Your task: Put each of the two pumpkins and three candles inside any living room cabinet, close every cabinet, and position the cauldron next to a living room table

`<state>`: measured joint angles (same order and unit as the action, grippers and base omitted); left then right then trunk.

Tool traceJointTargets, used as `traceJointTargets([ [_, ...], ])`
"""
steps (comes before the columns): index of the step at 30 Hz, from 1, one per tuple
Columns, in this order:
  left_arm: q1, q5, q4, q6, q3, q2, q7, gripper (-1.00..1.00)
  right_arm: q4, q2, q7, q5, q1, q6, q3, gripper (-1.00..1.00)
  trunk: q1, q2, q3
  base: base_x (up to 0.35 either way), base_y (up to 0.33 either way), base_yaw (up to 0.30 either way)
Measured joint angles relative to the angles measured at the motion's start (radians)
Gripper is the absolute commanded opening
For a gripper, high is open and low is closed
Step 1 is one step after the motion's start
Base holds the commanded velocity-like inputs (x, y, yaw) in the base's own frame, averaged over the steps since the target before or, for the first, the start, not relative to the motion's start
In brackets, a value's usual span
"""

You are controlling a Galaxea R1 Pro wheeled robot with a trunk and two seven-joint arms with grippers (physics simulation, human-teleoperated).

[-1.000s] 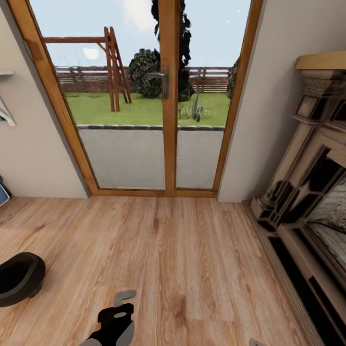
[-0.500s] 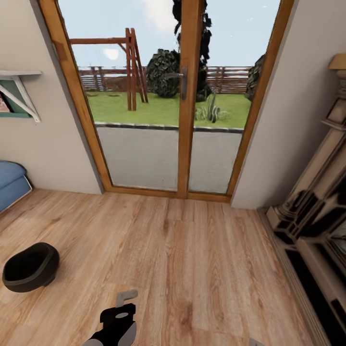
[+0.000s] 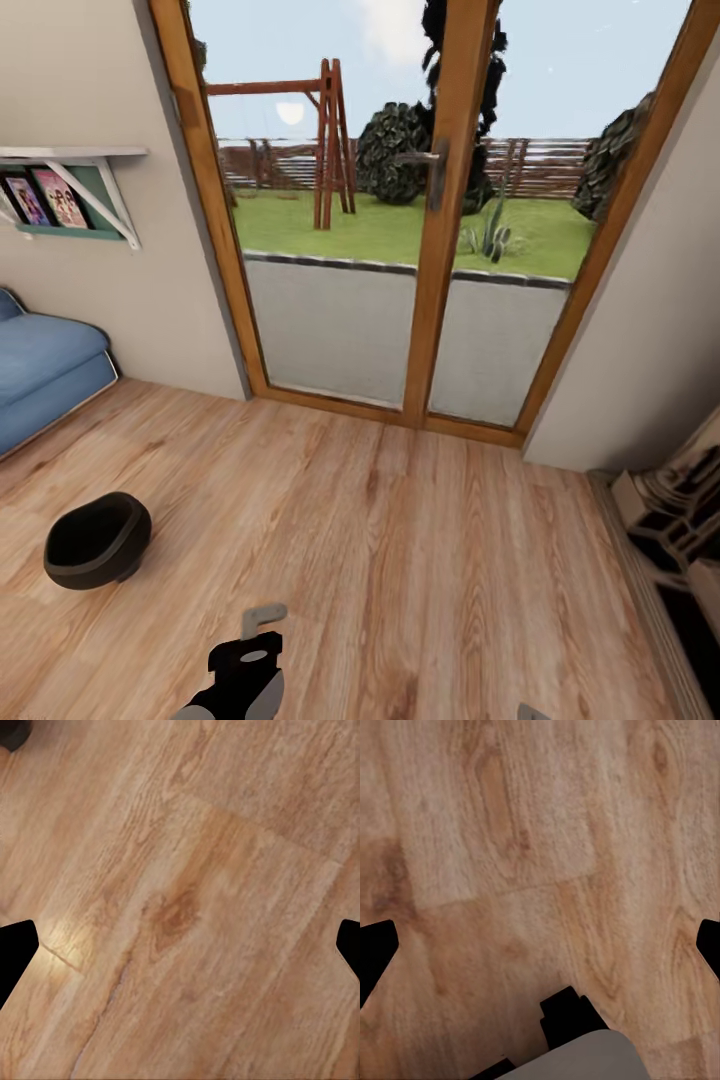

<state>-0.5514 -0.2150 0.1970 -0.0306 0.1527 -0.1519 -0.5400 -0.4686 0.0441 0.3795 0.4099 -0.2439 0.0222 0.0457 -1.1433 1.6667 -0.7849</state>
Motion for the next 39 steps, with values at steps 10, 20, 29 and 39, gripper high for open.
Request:
traceJointTargets([
  [10,0.0,0.0,0.0,0.0,0.0,0.0,0.0,1.0,0.0,0.007,0.0,0.0,0.0,0.004,0.0,1.0,0.0,0.0,0.0,0.279,-0.198,0.287],
  [20,0.0,-0.001,0.0,-0.001,0.0,-0.005,-0.001,1.0,0.001,0.009,0.001,0.0,0.0,0.007,0.0,1.0,-0.001,0.0,0.0,0.142,-0.178,0.288],
  [29,0.0,-0.004,0.003,-0.024,-0.002,-0.023,-0.007,1.0,0.001,0.01,0.004,0.002,0.0,0.011,-0.001,1.0,0.011,-0.021,0.008,0.003,-0.006,0.286],
  [39,0.0,-0.014,0.001,-0.021,-0.059,-0.023,-0.018,1.0,0.001,-0.003,0.005,0.001,0.0,0.012,0.0,1.0,0.049,-0.091,0.031,0.0,0.0,0.259],
])
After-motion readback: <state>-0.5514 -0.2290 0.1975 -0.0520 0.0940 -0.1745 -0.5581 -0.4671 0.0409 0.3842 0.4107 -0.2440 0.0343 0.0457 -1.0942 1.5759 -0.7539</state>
